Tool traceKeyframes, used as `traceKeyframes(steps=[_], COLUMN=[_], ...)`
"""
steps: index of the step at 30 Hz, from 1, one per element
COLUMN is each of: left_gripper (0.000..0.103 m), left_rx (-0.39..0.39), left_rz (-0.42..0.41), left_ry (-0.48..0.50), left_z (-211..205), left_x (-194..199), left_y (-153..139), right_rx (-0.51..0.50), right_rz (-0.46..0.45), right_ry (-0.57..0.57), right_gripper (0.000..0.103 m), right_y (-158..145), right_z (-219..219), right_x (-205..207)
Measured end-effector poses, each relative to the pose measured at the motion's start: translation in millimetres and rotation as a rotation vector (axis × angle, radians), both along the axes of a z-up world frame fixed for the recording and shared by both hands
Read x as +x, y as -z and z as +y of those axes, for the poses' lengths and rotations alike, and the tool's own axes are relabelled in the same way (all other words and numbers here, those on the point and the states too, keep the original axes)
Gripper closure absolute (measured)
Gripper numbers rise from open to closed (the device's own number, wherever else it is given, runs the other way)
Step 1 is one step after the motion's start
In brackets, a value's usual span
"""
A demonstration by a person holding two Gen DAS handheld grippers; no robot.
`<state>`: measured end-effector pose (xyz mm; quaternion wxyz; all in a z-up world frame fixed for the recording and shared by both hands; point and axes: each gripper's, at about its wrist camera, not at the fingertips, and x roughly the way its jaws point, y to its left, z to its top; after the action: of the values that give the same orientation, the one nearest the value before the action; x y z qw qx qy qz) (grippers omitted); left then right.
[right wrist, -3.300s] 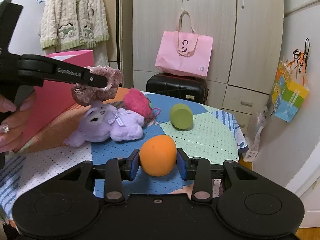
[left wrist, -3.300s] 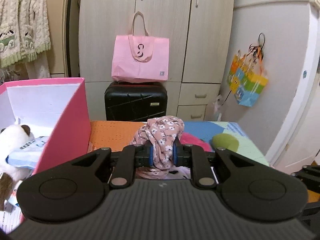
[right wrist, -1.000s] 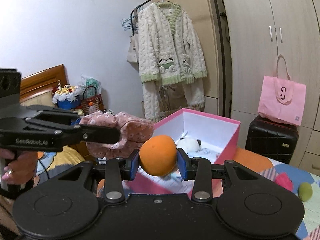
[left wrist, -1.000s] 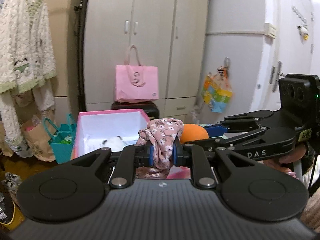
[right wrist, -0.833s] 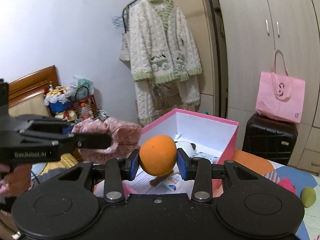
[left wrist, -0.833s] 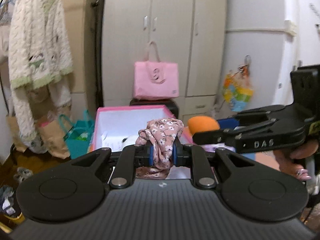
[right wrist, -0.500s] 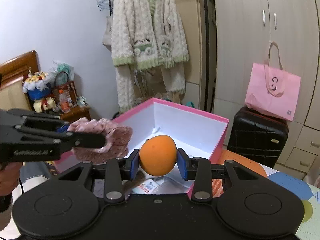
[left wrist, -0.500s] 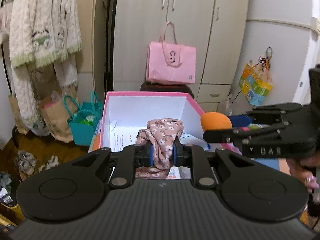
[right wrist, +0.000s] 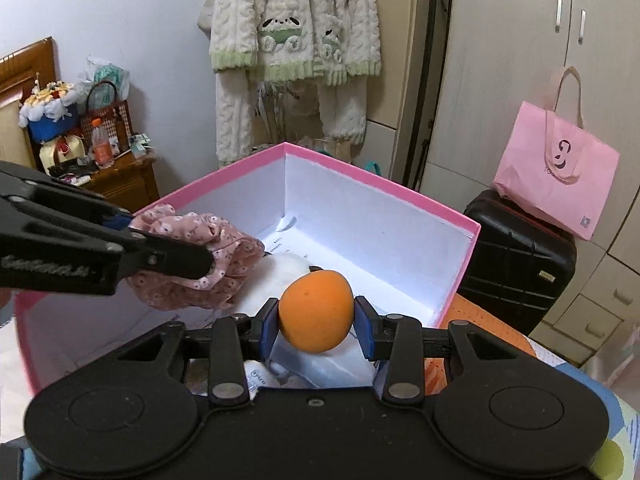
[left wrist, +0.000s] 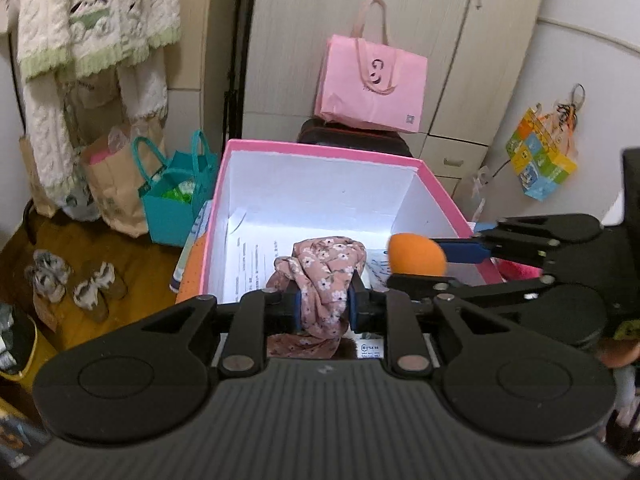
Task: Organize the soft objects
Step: 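Open both tools to drop the ball and cloth into the box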
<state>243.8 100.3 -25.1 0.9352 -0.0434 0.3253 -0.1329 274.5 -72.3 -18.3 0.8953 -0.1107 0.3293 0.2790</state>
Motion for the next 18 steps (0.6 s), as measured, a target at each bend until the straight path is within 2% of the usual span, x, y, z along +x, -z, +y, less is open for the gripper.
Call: traceKeyframes(steps=[4, 5, 6, 7, 9, 12, 14, 18], left_gripper=[0.083, 0.080, 0.074, 0.069, 0.053, 0.042, 0.038, 0.037], left_rx=[0.007, 0.013, 0.026, 0.039, 0.059, 0.072, 0.074, 0.097], left_rz=[-0.027, -0.035, -0.048, -0.059, -0.083, -0.115, -0.140, -0.147], left_ry=[0.026, 0.016, 0.001, -0.013, -0.026, 0.016, 0.029, 0.038], left_z=[-5.6, -6.1, -6.3, -6.6, -7.1, -9.0, -9.5, -11.7], left_x=[-7.9, -8.0, -8.5, -8.5, -11.3, -23.6, -33.8, -48.6], left_y=[0.9, 0.9, 1.2, 0.8, -1.1, -6.0, -9.0, -15.2], right_rx=[-0.025, -0.025, -0.022, -0.023, -0.044, -0.013, 0.022, 0.054], right_rz=[-0.033, -0.036, -0.032, -0.024, -0.027, -0.040, -0.049, -0.051], right_ry=[0.008, 0.012, 0.019, 0.030, 0.037, 0.046, 0.058, 0.077], right_gripper=[0.059, 0.057, 0.055, 0.046, 0.045, 0.042, 0.036, 0.036], right_y=[4.1, 3.7, 3.2, 2.8, 2.3, -1.7, -5.7, -15.2], right_z=[6.7, 6.8, 6.3, 6.1, 6.0, 0.1, -6.0, -18.7], right_x=[-5.2, -4.8, -4.3, -3.4, -3.7, -8.4, -14.0, -34.1])
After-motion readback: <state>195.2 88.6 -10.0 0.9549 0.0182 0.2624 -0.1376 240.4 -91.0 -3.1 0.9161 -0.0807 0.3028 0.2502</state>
